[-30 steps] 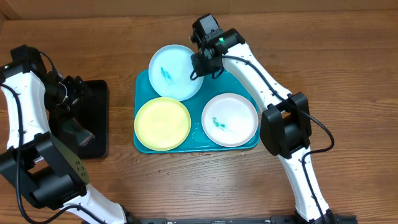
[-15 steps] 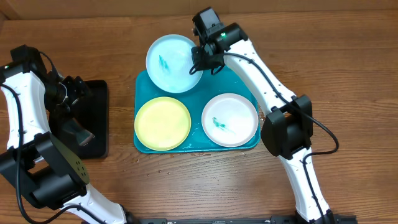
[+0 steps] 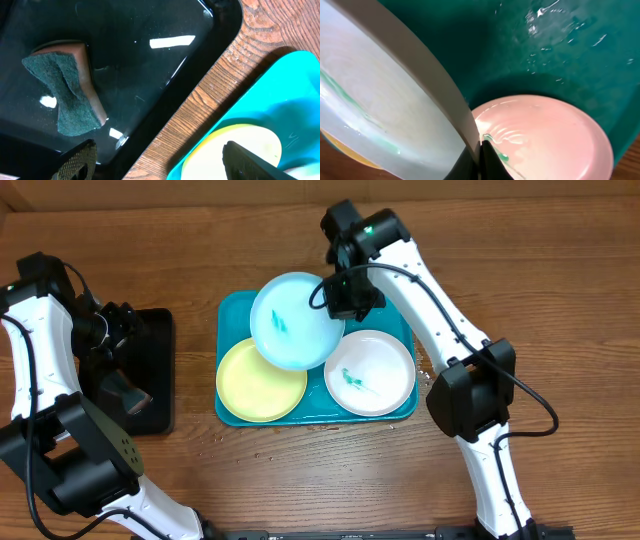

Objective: Clean dirty plates on tray and stack at the side

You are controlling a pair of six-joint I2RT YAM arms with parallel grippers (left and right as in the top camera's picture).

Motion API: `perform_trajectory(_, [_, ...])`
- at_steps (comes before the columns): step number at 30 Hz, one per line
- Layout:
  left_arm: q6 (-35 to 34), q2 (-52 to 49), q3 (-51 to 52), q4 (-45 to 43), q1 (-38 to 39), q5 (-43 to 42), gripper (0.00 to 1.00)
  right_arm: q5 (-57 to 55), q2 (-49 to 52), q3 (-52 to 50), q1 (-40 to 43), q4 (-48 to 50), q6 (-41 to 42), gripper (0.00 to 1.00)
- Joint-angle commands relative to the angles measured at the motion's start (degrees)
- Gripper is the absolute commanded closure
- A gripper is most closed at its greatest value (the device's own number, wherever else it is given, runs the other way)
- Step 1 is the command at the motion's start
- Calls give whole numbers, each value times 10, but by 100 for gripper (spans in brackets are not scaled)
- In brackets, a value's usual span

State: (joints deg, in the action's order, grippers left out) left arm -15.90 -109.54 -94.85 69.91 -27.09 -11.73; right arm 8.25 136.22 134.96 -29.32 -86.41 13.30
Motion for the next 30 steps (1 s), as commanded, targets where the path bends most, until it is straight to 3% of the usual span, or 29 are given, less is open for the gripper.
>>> perform_trajectory(1, [5, 1, 4, 3, 1, 2, 19, 14, -17, -29, -4, 25, -2, 96])
perform_trajectory(8, [5, 1, 4, 5, 1, 2, 19, 18, -17, -38, 41, 126, 16, 96])
perform_trajectory(14, [5, 1, 4, 6, 1, 3, 19, 26, -16, -50, 85, 145, 13, 96])
perform_trajectory(22, [5, 1, 4, 5, 1, 3, 19, 17, -16, -139, 88, 247, 13, 96])
perform_trajectory(23, [5, 1, 4, 5, 1, 3, 19, 20, -16, -140, 87, 247, 13, 93])
perform_trajectory(25, [5, 1, 4, 6, 1, 3, 19, 21, -16, -140, 85, 246, 13, 78])
perform_trajectory(28, [5, 1, 4, 5, 1, 3, 19, 21, -18, -120, 82, 226, 13, 50])
perform_trajectory(30, [5, 1, 4, 6, 1, 3, 19, 21, -23, -94, 80, 193, 14, 48])
